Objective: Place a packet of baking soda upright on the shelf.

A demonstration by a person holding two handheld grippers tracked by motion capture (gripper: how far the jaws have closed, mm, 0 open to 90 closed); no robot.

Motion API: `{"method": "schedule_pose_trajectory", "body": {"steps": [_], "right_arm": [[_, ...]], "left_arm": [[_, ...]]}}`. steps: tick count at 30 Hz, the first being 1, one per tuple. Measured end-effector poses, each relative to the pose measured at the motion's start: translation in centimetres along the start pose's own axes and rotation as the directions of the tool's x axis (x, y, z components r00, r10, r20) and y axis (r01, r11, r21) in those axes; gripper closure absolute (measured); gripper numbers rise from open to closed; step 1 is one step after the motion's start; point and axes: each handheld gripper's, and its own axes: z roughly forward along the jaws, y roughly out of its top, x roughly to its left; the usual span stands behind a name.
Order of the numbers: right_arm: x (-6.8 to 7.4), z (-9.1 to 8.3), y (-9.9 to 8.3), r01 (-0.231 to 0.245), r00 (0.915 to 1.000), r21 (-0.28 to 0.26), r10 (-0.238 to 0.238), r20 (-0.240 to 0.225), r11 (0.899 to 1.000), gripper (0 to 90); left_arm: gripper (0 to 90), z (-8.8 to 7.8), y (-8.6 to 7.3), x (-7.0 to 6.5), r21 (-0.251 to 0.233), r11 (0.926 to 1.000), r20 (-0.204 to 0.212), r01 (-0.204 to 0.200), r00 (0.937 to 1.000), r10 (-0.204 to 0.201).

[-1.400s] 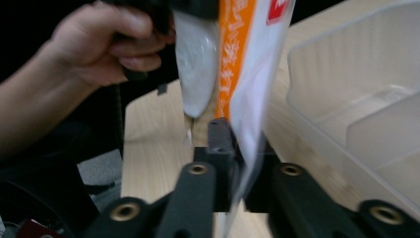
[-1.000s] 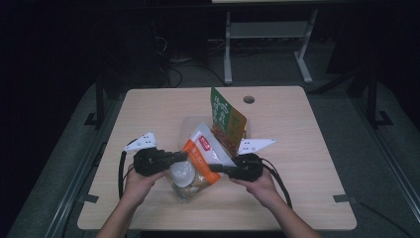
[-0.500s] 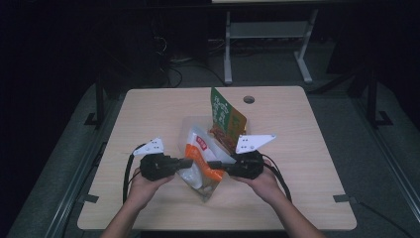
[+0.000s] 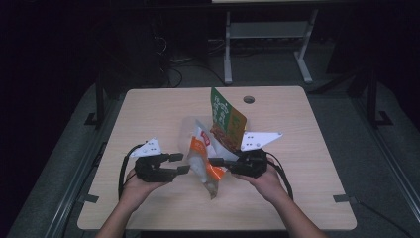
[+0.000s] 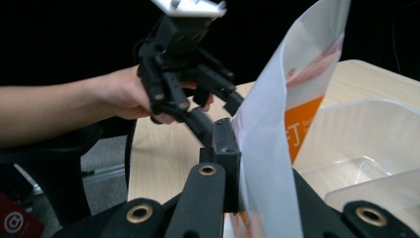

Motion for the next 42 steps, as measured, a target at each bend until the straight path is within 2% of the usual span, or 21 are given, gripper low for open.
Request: {"method": "schedule_pose_trajectory", "body": {"steps": [2, 6, 8, 17, 20, 28, 37, 42], "right_arm": [[-0.1, -0.3, 0.2, 0.004, 0.9998, -0.008, -0.004, 0.019, 1.0, 90.0], [-0.3, -0.6, 0.9, -0.004, 0.9986, -0.015, 0.004, 0.053, 1.0, 90.0], [-0.4, -0.6, 1.3, -0.006, 0.9979, -0.02, 0.008, 0.064, 1.0, 90.0], [-1.2, 0.7, 3.7, 0.004, 0.9895, -0.014, -0.002, 0.145, 1.0, 90.0], [-1.8, 1.4, 4.4, -0.003, 0.9836, 0.001, 0.003, 0.18, 1.0, 90.0], [-3.0, 3.0, 6.0, -0.002, 0.9644, 0.044, -0.01, 0.264, 0.999, 90.0], [-3.9, 4.6, 6.3, -0.003, 0.9477, 0.072, -0.02, 0.319, 0.997, 90.0], [-4.3, 5.2, 6.4, -0.007, 0.9419, 0.082, -0.021, 0.335, 0.997, 90.0]], "left_arm": [[37.4, -0.2, -0.7, 0.0, 0.006, 0.9999, -0.002, 0.01, 1.0, -0.01], [31.6, -0.4, -2.3, 0.1, 0.058, 0.9983, -0.025, 0.004, 0.9997, -0.003], [29.6, -0.5, -2.8, 0.2, 0.067, 0.9976, -0.021, 0.016, 0.9997, -0.014], [24.5, -0.4, -3.0, 0.5, 0.067, 0.9976, -0.018, 0.015, 0.9997, -0.014], [24.5, -0.3, -3.1, 0.6, 0.076, 0.9971, -0.018, 0.003, 0.9998, -0.001], [24.5, 0.1, -3.2, 0.6, 0.077, 0.997, -0.006, 0.012, 0.9999, -0.012], [24.4, 0.1, -3.2, 0.8, 0.08, 0.9968, 0.001, 0.003, 1.0, -0.003], [24.4, 0.2, -3.2, 0.8, 0.075, 0.9972, 0.004, 0.006, 1.0, -0.006]]}}
